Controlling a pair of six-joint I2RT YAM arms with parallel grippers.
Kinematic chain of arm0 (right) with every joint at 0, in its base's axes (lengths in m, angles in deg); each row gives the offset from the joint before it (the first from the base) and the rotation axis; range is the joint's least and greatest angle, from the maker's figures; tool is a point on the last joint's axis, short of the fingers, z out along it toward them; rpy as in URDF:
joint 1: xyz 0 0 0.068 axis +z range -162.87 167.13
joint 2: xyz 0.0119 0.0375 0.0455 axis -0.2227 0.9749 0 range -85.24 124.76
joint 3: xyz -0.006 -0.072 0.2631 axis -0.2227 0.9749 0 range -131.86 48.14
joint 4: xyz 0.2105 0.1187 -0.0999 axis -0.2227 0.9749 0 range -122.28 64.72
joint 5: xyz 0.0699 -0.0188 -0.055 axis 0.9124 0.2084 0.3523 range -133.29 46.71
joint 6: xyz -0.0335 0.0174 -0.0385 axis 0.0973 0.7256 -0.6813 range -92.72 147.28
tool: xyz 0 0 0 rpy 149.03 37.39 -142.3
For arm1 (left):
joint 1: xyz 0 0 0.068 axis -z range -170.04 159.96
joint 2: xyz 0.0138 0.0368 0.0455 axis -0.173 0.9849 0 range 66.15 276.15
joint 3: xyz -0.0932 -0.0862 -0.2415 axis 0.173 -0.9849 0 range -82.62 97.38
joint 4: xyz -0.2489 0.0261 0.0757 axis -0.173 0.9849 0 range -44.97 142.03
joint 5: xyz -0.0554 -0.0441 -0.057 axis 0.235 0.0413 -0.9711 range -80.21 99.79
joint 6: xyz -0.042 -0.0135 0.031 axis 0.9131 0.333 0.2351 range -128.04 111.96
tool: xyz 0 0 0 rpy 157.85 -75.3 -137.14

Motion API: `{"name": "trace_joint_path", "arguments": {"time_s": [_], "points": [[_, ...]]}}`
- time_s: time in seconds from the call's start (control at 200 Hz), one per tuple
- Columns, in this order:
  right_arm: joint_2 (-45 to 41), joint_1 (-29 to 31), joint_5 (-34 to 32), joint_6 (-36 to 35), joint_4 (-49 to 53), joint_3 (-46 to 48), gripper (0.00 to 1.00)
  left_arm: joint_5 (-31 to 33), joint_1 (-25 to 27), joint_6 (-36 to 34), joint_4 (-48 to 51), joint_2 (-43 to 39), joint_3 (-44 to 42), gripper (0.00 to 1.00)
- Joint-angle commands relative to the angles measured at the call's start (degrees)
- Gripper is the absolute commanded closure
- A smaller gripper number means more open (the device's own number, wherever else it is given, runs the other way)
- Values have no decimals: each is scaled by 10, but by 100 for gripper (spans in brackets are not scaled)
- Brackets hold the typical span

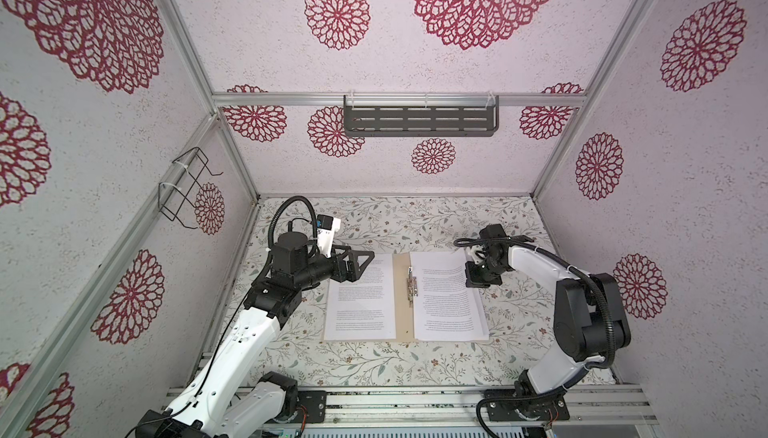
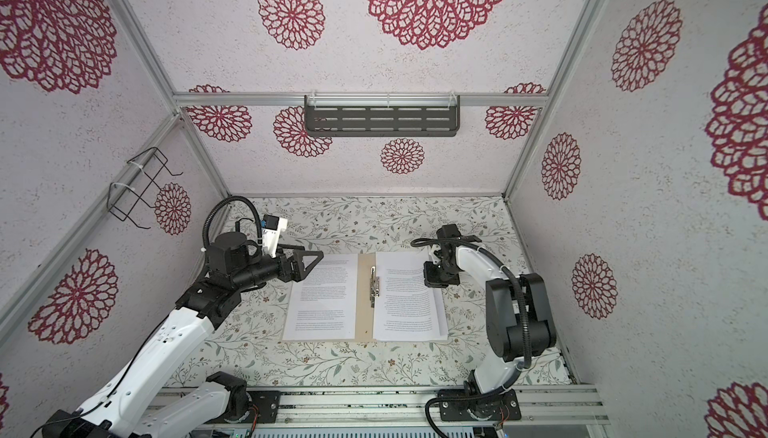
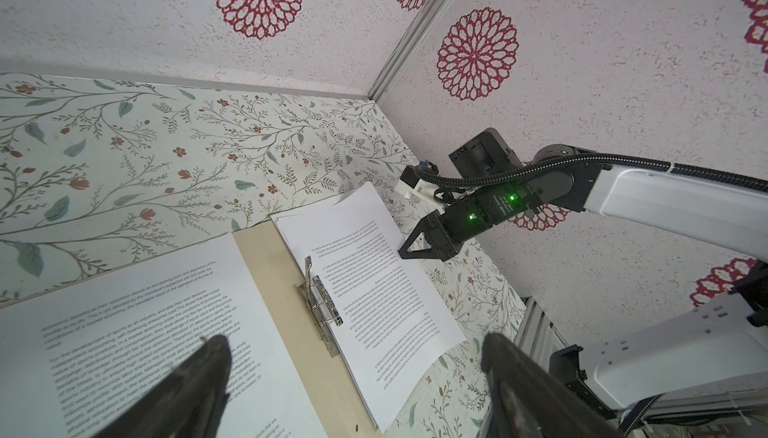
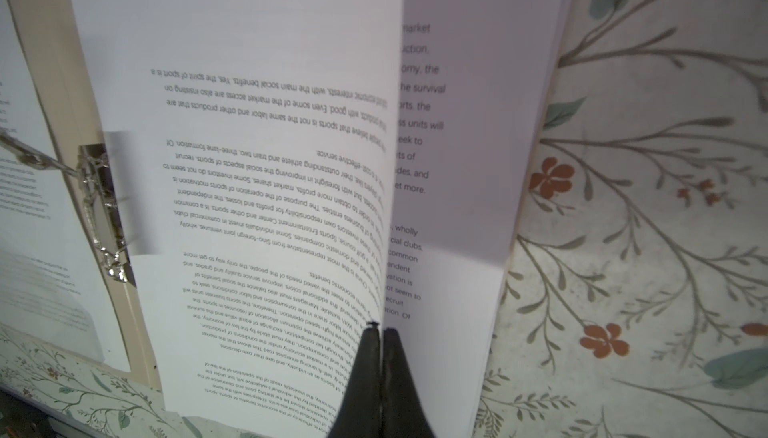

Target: Put the files into the folder

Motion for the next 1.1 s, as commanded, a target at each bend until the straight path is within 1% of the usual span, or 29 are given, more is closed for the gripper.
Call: {"name": "trace_joint_path", "arguments": {"time_s": [0.0,0.215,0.325,0.655,0.73,0.815,0.85,0.89,1.016,1.096], "points": [[-1,3,-12,-7,4,-11,100,-8,4,-5,-9,5,-5,3],[2,3,-9,-7,2,-14,98,-8,3,-4,-10,6,-5,3],[4,3,-9,-8,-1,-14,94,-8,4,-4,-10,6,-5,3],[5,3,-28,-3,-10,-14,66,-8,4,-4,-10,10,-5,3],[10,3,-38,0,-10,-18,61,-8,4,-3,-9,12,-5,3],[12,3,-52,2,-10,-21,59,-7,4,-5,-9,12,-5,3],[11,3,-57,2,-12,-23,56,-6,4,-4,-8,12,-6,3],[10,3,-70,3,-14,-25,50,-5,4,-4,-8,13,-6,3],[13,3,-114,10,-11,-50,38,-2,4,1,-7,18,-4,3],[-9,5,-137,27,-37,-60,34,5,4,15,-3,26,-2,3]]}}
